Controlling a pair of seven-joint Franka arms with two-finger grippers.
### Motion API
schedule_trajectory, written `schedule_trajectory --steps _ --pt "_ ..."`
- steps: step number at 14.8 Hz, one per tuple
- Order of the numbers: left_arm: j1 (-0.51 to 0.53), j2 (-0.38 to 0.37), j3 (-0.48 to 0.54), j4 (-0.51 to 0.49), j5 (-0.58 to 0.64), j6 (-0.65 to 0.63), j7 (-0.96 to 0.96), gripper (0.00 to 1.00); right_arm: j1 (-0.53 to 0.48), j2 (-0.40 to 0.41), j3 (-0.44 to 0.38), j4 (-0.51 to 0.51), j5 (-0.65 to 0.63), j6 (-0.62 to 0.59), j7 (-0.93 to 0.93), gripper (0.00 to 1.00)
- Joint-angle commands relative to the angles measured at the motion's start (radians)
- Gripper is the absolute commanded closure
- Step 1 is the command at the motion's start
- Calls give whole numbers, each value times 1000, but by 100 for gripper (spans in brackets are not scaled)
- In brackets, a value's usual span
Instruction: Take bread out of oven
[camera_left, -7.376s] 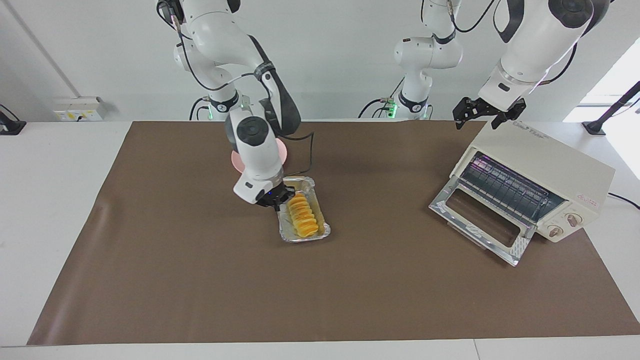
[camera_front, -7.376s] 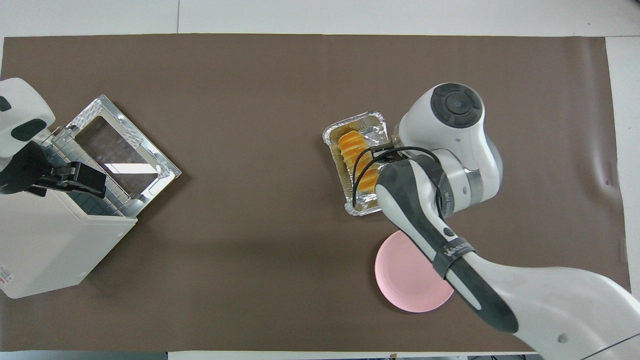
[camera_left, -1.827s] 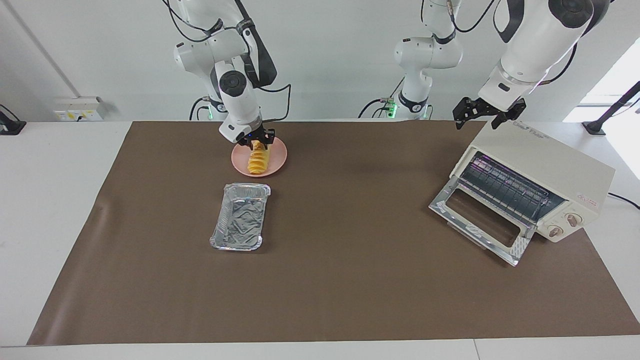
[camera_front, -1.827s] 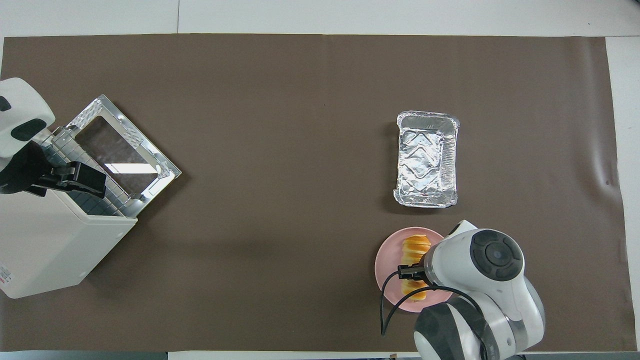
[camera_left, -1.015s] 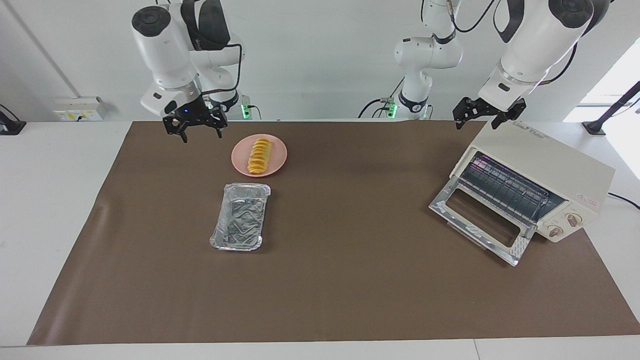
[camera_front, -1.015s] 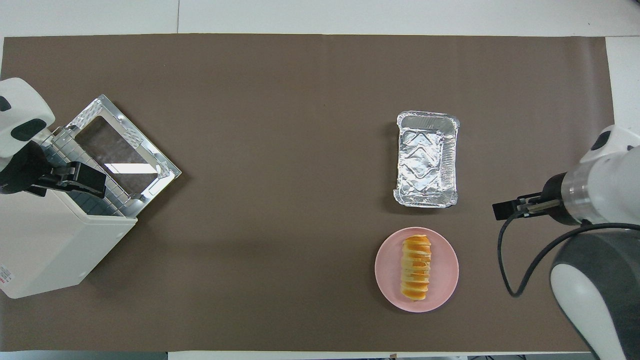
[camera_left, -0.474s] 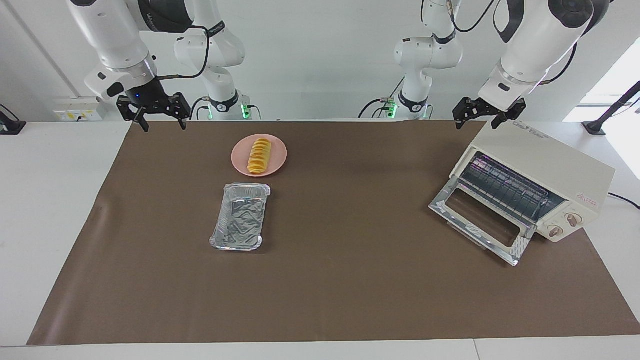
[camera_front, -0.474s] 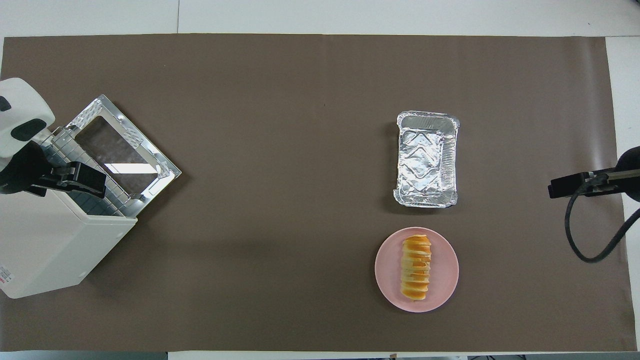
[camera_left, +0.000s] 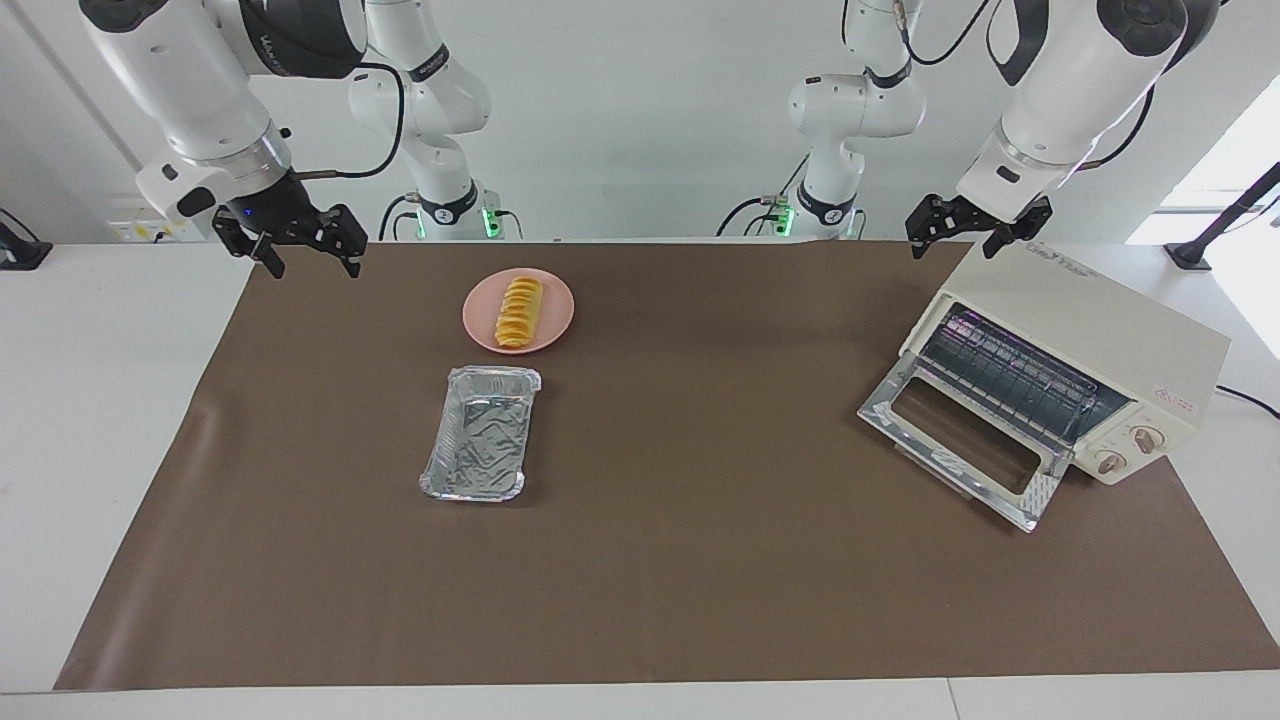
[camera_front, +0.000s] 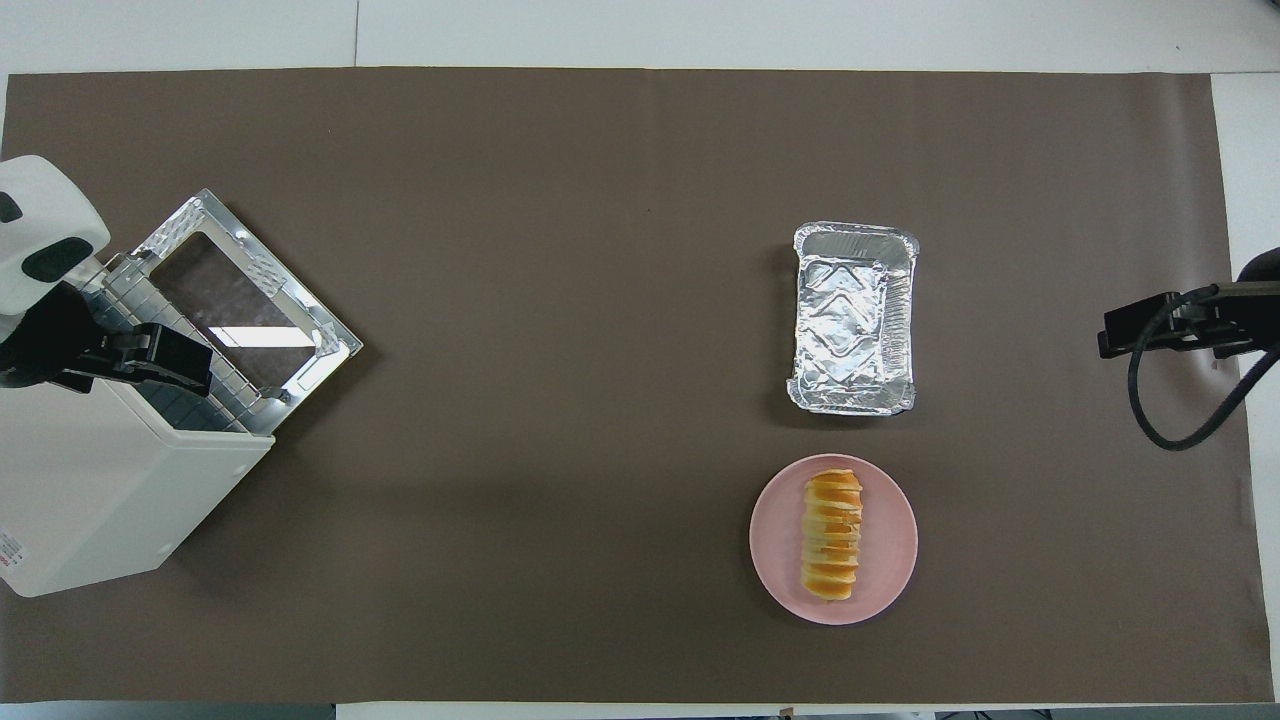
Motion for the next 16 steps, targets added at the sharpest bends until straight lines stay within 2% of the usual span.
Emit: schedule_trajectory --steps 1,16 --pt "11 -9 -6 -2 16 3 3 0 -17 2 10 17 16 -23 14 0" --pt "11 -9 -6 -2 16 3 3 0 -17 1 10 18 -9 -30 -2 0"
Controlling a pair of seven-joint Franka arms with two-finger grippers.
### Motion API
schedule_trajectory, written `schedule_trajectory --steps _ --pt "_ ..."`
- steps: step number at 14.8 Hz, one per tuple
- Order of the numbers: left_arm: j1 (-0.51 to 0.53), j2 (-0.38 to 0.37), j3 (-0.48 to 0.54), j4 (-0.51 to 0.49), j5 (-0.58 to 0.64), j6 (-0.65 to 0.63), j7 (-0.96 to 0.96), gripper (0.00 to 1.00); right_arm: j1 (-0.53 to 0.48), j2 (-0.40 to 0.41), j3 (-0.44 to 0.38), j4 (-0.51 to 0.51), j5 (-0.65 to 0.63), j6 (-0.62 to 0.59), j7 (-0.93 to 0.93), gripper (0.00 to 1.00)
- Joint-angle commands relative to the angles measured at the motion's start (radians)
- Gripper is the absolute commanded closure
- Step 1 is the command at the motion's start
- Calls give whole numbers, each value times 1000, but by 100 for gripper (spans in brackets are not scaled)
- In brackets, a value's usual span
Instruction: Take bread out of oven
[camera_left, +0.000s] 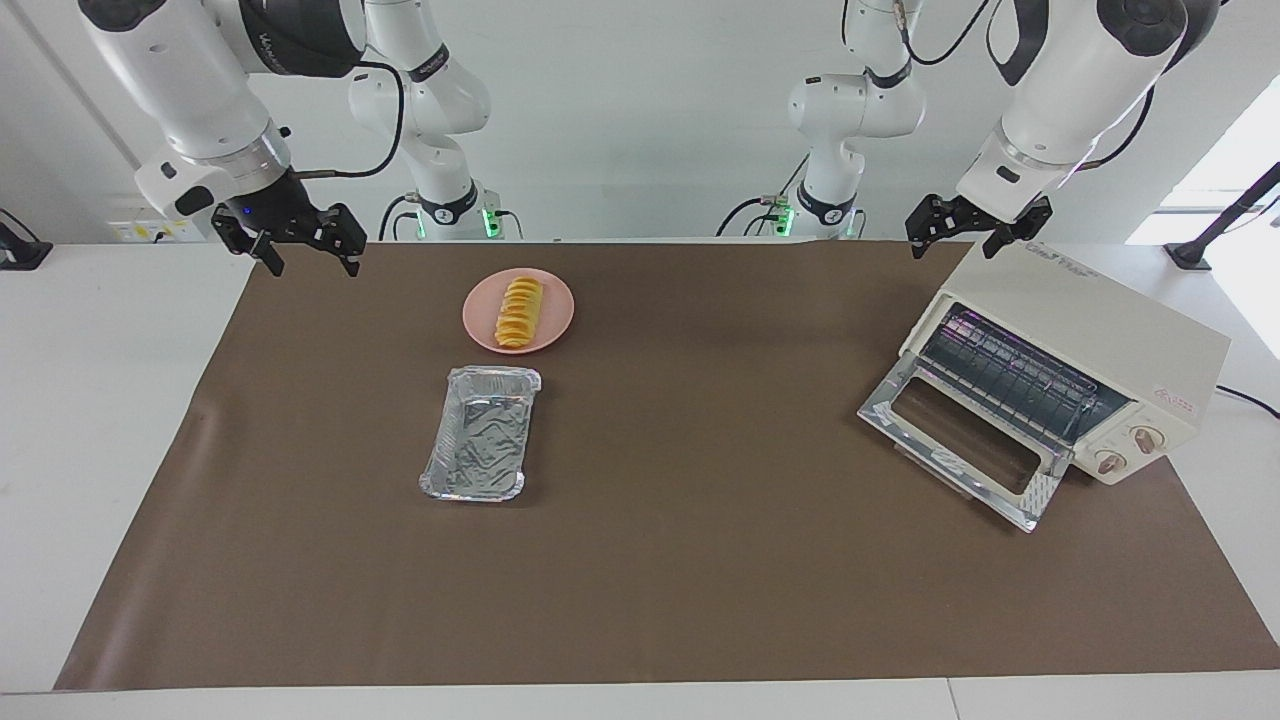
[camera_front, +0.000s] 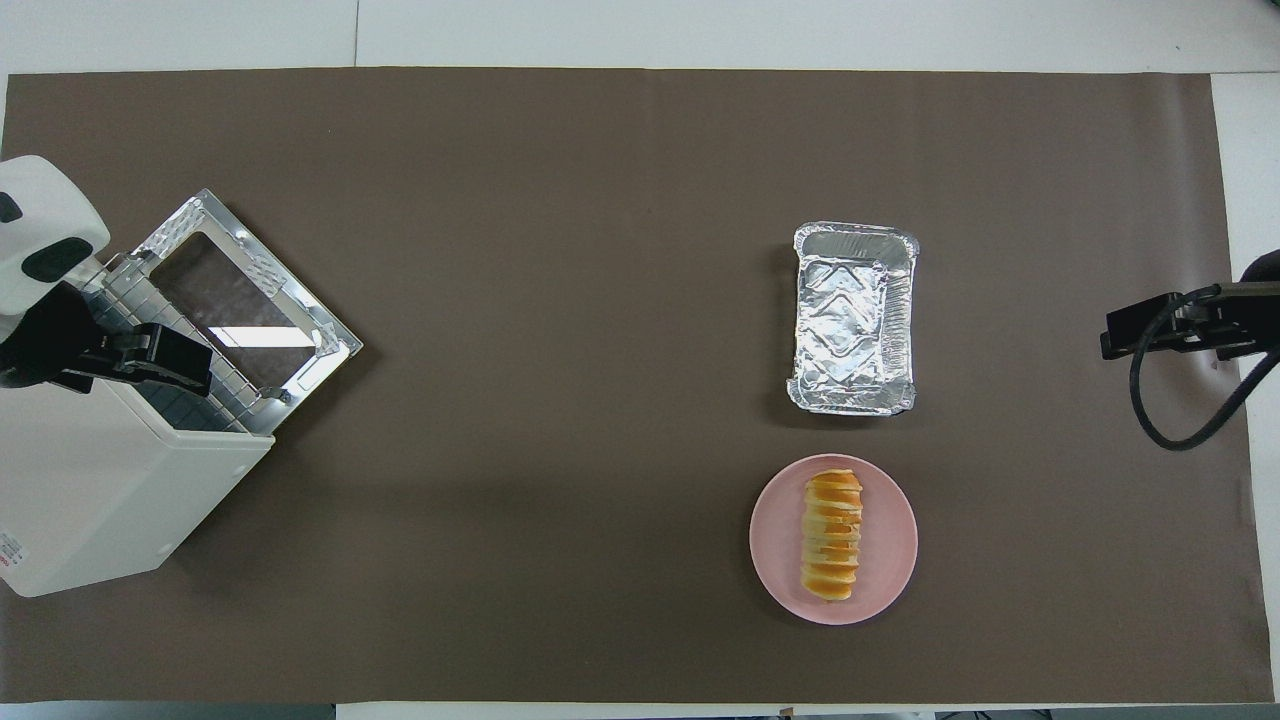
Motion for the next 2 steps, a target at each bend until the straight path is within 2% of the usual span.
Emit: schedule_trajectory --steps 1,2 --pt "11 -9 -6 -2 16 3 4 0 -17 1 10 16 -5 -21 -5 0" --pt "11 -9 -6 -2 16 3 4 0 -17 1 10 14 -5 -21 -4 0"
